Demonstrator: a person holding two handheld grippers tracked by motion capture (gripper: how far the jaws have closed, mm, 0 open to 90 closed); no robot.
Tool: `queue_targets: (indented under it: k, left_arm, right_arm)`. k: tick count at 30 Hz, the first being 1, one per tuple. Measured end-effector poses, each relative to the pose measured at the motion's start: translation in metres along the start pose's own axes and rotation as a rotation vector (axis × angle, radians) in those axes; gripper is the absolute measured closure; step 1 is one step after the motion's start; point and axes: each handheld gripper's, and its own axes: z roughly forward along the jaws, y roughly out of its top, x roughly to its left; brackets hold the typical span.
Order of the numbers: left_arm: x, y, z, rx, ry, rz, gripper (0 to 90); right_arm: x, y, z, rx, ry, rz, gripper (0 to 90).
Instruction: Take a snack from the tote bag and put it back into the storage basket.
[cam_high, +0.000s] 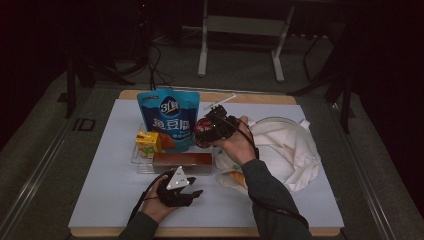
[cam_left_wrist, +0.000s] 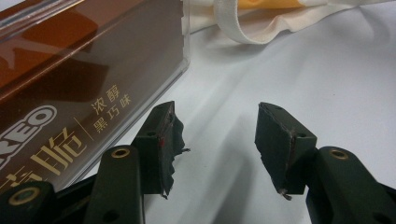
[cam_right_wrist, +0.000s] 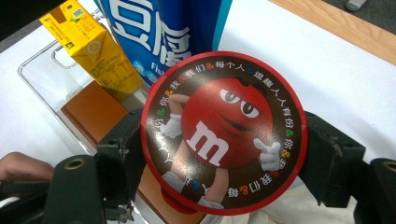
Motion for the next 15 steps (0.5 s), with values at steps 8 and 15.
queue_targets:
  k: [8, 15]
  left_arm:
    - [0.0, 0.0, 0.0, -0.004, -0.003, 0.0, 48.6]
    - [0.0, 0.0, 0.0, -0.005, -0.001, 0.002, 48.6]
  right_arm:
    - [-0.001, -0.002, 0.008, 0.011, -0.005, 0.019, 25.3]
    - [-0.001, -0.003, 0.015, 0.024, -0.019, 0.035, 25.2]
